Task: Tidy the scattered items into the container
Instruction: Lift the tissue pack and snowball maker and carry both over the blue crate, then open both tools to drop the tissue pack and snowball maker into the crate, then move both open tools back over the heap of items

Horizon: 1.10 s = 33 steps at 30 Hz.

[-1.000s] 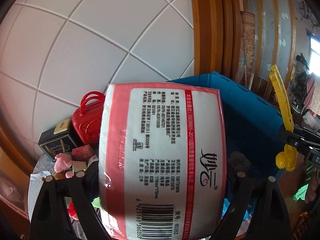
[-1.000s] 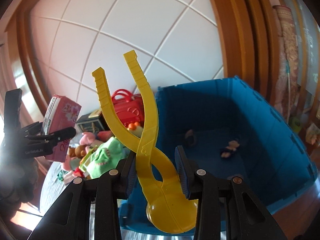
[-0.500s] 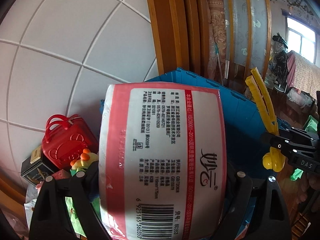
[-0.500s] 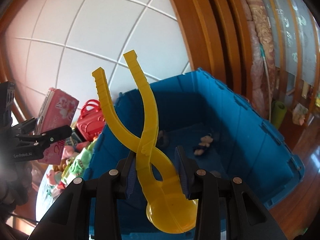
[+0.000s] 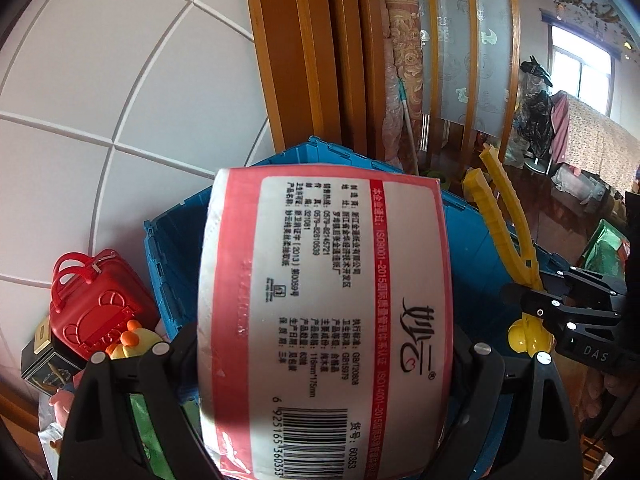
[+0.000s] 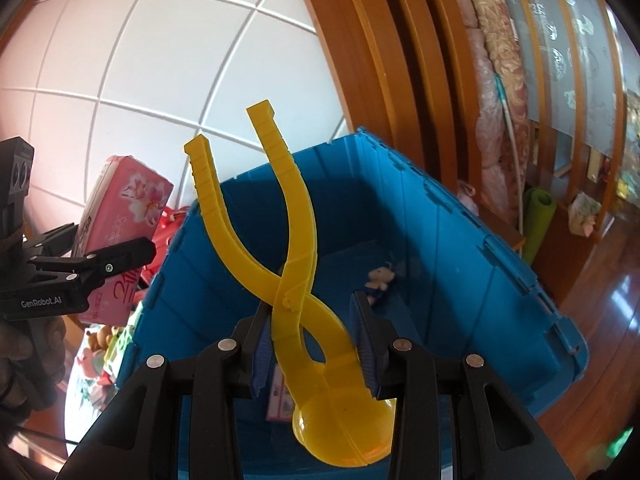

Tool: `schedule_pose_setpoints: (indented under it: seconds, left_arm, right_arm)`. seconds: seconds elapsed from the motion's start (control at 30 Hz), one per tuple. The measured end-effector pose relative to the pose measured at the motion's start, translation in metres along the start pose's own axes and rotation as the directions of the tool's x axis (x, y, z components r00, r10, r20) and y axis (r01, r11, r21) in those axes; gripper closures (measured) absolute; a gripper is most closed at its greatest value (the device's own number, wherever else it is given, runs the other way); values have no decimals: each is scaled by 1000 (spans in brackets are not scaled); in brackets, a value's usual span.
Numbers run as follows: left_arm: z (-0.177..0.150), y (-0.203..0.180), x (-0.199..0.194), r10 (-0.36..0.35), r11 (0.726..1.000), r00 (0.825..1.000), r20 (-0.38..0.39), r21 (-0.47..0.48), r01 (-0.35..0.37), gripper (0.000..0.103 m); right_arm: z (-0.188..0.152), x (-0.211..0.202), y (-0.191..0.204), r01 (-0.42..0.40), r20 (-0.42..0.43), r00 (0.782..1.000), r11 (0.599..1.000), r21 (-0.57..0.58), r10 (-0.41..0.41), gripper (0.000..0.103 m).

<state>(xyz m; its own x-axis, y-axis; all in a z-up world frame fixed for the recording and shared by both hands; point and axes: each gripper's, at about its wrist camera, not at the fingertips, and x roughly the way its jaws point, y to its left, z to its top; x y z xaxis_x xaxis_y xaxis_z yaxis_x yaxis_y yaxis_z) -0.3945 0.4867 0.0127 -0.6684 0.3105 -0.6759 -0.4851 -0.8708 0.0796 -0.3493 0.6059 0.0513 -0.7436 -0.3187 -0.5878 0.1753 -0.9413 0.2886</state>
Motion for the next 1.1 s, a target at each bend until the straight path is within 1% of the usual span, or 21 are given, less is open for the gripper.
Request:
schedule_pose_setpoints:
  seconds: [0.17, 0.23, 0.27, 0.3, 0.33, 0.37, 0.43, 0.5, 0.77, 0.9, 1.1]
  left_arm:
    - [7, -4, 10, -9, 1000, 1000, -8, -5, 9, 12]
    - [11, -5, 19, -20, 1000, 999, -50, 1, 20, 10]
    - [12, -6, 25, -13, 1000, 997, -79, 6, 14, 8]
    - [12, -6, 27, -8, 1000, 996, -91, 1, 8, 6]
    - [12, -3, 27, -8, 1000, 996, -89, -16, 6, 5]
    - [11, 1, 26, -9, 999, 996, -85, -39, 6, 5]
    - [9, 8, 25, -5, 998, 997, -81, -67, -1, 3]
    - [6, 14, 24, -7, 997, 997, -82, -79, 1, 3]
    - [-7, 33, 10, -14, 992, 998, -67, -128, 6, 3]
    - [-15, 47, -6, -6, 985, 999, -41, -170, -1, 3]
    - [-34, 70, -34, 33, 976, 999, -8, -216, -34, 3]
  right_arm:
    - [3, 3, -6, 3, -1, 1000, 1000, 2, -3, 67]
    - [5, 6, -5, 14, -3, 1000, 1000, -3, -14, 66]
    - [5, 7, -4, 37, -6, 999, 999, -10, -37, 59]
    - [6, 9, -4, 52, -11, 999, 999, -14, -52, 46]
    - [6, 11, -5, 51, -10, 999, 999, -7, -51, 11]
    - [7, 10, -6, 42, 3, 999, 999, 5, -42, 2]
    - [8, 8, -6, 41, 10, 999, 999, 9, -41, 2]
    - [9, 8, -7, 52, 9, 999, 999, 14, -52, 2]
    - [11, 8, 1, 38, 5, 999, 999, 8, -39, 2]
    - [12, 6, 13, 19, 11, 1000, 1000, -14, -19, 1]
    - [13, 1, 40, -8, 23, 1000, 998, -62, 9, 1]
